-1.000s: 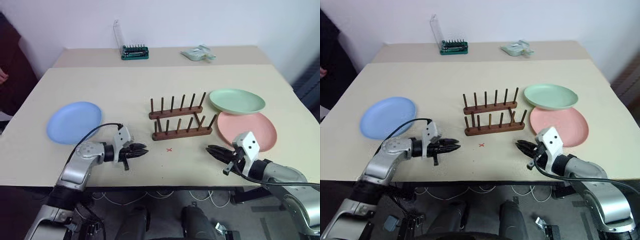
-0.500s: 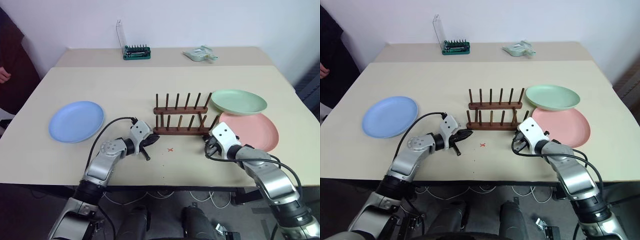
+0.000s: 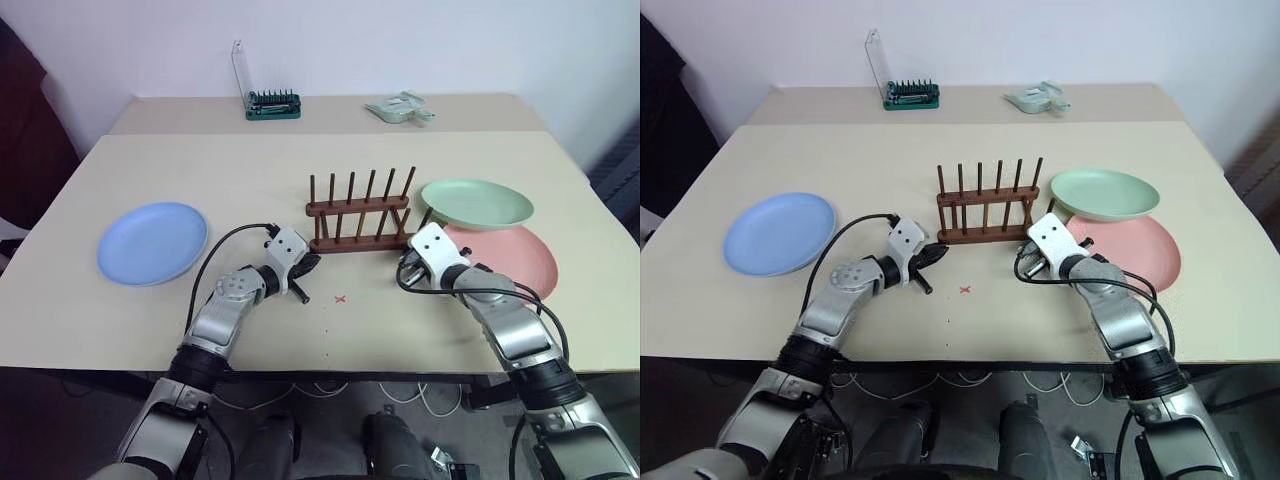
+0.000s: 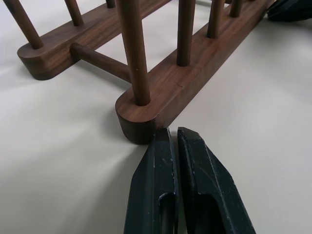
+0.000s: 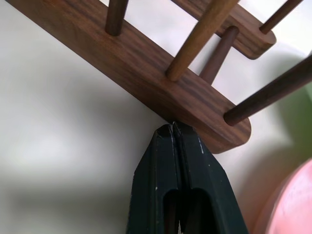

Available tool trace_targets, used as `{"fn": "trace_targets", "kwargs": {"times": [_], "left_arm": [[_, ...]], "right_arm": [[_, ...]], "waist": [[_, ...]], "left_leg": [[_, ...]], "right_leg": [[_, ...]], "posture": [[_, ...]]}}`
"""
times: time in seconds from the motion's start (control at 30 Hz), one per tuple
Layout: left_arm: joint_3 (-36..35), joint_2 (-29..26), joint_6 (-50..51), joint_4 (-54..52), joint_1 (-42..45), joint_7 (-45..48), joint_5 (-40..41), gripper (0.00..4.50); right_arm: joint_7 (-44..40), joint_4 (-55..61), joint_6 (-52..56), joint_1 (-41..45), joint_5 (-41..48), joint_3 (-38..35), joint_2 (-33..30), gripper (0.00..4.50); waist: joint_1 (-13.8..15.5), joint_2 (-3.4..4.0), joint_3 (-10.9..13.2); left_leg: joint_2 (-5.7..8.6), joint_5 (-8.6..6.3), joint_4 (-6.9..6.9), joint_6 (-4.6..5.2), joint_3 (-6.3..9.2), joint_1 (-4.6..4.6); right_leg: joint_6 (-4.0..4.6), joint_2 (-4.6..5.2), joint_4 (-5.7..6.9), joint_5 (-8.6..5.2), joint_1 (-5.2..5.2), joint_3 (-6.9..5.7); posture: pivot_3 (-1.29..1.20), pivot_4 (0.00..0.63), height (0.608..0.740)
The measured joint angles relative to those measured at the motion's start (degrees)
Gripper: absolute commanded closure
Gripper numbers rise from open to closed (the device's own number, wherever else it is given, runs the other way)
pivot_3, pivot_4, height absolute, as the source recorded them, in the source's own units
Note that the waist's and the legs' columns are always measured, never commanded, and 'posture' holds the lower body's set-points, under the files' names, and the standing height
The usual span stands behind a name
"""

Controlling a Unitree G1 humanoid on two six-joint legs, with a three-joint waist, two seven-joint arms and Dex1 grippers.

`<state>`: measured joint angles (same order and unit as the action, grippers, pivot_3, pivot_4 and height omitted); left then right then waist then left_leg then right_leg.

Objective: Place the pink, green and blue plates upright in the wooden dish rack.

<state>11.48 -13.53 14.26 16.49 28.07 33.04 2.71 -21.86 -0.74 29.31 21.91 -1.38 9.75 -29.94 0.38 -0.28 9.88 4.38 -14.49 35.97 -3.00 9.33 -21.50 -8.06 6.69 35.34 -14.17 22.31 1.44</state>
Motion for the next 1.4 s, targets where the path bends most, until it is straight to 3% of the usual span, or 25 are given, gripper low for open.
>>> {"fn": "trace_targets", "kwargs": {"times": [0.4,0.57,0.7,0.8,0.97,1.13,1.4], "left_arm": [[-0.1,0.1,-2.9,3.0,1.2,-1.8,-0.8,4.3],[-0.5,0.0,-3.5,3.3,1.1,-2.1,-0.9,4.3],[-1.0,-0.3,-3.3,1.9,0.1,-1.5,-0.6,4.3],[-1.2,-2.3,-2.3,-3.6,-4.0,2.7,1.9,4.35],[1.6,-5.7,1.0,-13.0,-9.5,12.8,5.7,4.35],[3.7,-6.1,2.9,-18.0,-10.2,19.4,9.4,4.35],[3.8,-6.3,4.5,-19.7,-9.5,22.3,10.6,4.35]], "right_arm": [[-2.0,0.4,-1.9,-0.7,-0.5,-0.2,0.1,4.5],[-6.7,8.4,-2.2,-3.8,1.2,-0.4,-1.0,4.5],[-10.7,19.0,0.6,-7.3,5.3,-4.6,-4.1,4.5],[-15.5,26.4,5.8,-13.4,10.5,-11.7,-10.2,3.69],[-22.6,30.3,10.2,-22.0,15.0,-20.8,-19.7,1.33],[-22.5,23.9,8.2,-23.7,12.5,-21.5,-22.1,1.33],[-22.4,19.3,5.1,-23.3,9.9,-18.9,-22.3,1.33]], "waist": [[-0.2,0.0,0.0],[-0.7,0.01,0.0],[-1.0,-0.01,0.0],[-1.0,-0.03,0.0],[-0.8,-0.01,0.1],[-1.0,-0.1,0.1],[-0.8,-0.1,0.1]], "left_leg": [[0.0,0.0,-0.03,0.0,0.01,0.0],[-0.01,0.0,-0.03,0.0,0.01,-0.01],[-0.01,0.0,-0.05,0.0,0.03,-0.05],[-0.01,-0.04,-0.09,0.03,0.05,-0.18],[-0.02,-0.05,-0.05,0.04,0.0,-0.37],[-0.04,-0.04,0.13,0.04,-0.05,-0.62],[-0.02,-0.04,0.11,0.04,-0.04,-0.82]], "right_leg": [[-0.01,0.0,0.01,0.0,0.02,0.0],[-0.07,0.0,0.02,-0.04,0.04,0.0],[-0.11,0.0,0.0,-0.06,0.05,0.0],[-0.11,0.02,-0.09,-0.07,0.12,0.0],[-0.08,0.03,-0.12,-0.09,0.26,-0.01],[0.08,0.04,-0.12,-0.07,0.44,-0.01],[-0.01,0.04,-0.11,-0.02,0.65,-0.01]], "posture": [[0.0,0.15,0.74],[0.0,0.15,0.74],[0.0,0.15,0.74],[0.0,0.15,0.74],[0.0,0.15,0.74],[0.0,0.15,0.74],[0.0,0.15,0.74]]}}
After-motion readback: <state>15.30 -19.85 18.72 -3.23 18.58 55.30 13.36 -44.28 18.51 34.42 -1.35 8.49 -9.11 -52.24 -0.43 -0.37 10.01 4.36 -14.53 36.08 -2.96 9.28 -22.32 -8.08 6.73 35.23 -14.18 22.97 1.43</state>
